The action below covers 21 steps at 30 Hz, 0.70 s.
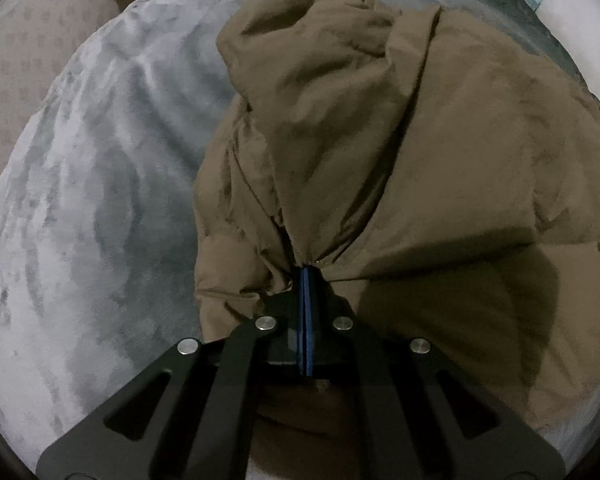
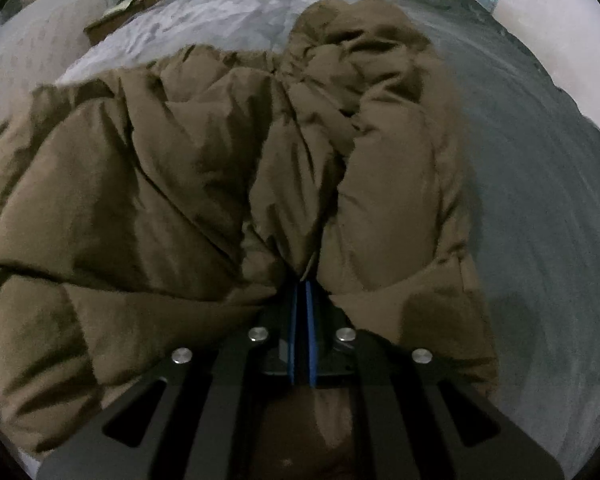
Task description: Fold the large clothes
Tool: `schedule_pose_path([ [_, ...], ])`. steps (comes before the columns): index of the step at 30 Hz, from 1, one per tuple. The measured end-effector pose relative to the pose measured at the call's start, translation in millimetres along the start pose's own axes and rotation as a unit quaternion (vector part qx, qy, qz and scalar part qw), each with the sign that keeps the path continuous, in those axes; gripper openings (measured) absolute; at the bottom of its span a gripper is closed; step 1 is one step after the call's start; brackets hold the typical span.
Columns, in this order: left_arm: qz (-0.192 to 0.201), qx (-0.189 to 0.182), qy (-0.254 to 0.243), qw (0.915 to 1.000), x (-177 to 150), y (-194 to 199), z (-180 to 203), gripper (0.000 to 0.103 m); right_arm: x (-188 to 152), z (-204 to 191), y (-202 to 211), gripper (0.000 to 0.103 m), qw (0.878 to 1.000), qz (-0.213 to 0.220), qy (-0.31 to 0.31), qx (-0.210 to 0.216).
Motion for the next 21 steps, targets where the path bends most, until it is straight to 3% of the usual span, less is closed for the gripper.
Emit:
schedule_pose_path([
  [2, 0.005, -0.001, 0.002, 1.0, 0, 11, -3, 0.007, -3, 1, 15, 0.014, 1.0, 0.006, -0.009, 0.012],
  [3, 0.01, -0.005, 0.004, 0.9999, 1, 16, -5, 0.013, -4, 0, 23, 0.03, 1.0, 0.012, -0.011, 0.017],
  [4, 0.018, -0.013, 0.008, 0.9997, 1, 25, -7, 0.035, -5, 0, 29, 0.05, 1.0, 0.018, -0.01, 0.02],
  [5, 0.03, -0.021, 0.011, 0.9993, 1, 35, -9, 0.064, -5, -2, 44, 0.058, 0.999, 0.035, -0.006, 0.015],
  [7, 0.073, 0.014, 0.021, 0.997, -2, 57, -16, 0.098, -7, -5, 60, 0.075, 0.998, 0.055, 0.008, 0.007],
  [9, 0.11, 0.05, 0.007, 0.9927, -7, 76, -20, 0.1, -11, -6, 77, 0.08, 0.997, 0.073, 0.021, -0.005],
  [13, 0.122, 0.049, 0.002, 0.9914, -21, 90, -27, 0.1, -20, 4, 101, 0.091, 0.994, 0.1, 0.019, -0.029],
  [21, 0.087, -0.009, 0.068, 0.9938, -52, 70, -47, 0.1, -45, 31, 97, 0.092, 0.995, 0.095, -0.021, -0.027],
])
Point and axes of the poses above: each gripper's, at about its wrist camera, not at the fingertips, and y roughly against the way its jaws point, z to its right, x to its top, the point moved 6 cm from there along -y, roughly the way its jaws point, and after that the axes turned 12 degrees about x, right-handed, at the moved point
